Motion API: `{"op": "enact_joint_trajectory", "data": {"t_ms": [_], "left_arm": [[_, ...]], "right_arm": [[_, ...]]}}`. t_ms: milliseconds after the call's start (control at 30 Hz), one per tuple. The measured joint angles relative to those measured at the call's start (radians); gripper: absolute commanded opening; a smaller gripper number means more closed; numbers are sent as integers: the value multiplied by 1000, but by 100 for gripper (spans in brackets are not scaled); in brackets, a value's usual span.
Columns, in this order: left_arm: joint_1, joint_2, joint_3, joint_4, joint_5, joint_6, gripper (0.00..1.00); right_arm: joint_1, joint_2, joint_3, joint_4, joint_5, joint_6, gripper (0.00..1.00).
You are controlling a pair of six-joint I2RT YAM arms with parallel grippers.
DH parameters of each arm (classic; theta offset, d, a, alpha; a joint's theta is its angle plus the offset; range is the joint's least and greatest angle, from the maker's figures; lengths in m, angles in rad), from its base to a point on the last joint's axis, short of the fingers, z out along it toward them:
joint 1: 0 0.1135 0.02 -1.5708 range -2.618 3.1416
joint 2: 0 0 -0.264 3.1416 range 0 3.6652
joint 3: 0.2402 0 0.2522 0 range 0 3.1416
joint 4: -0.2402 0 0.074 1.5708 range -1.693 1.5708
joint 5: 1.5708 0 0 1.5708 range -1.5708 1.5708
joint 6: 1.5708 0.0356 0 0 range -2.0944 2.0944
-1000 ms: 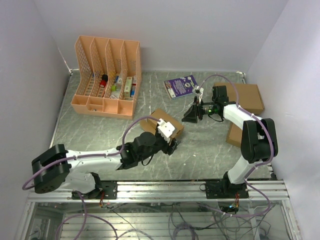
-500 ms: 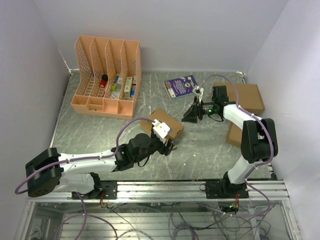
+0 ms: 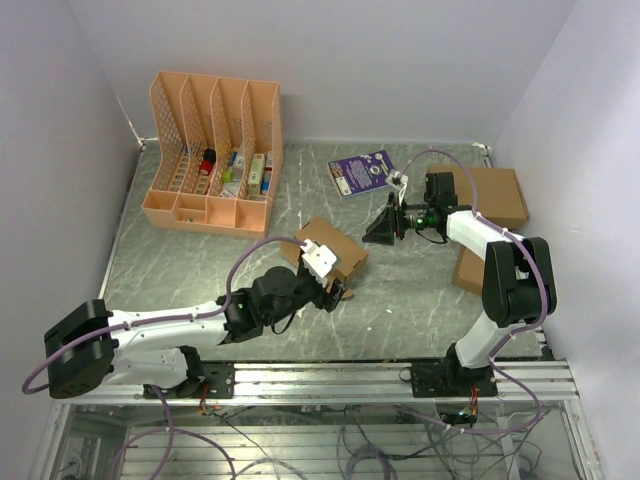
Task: Fold the paper box
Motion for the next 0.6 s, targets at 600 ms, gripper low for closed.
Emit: {"op": "enact_joint_trajectory", "data": {"t_ms": [600], "left_arm": [[5,29,-13,24,27,14,74]], "right_arm": [[31,-47,-19,96,10,92,51]]}}
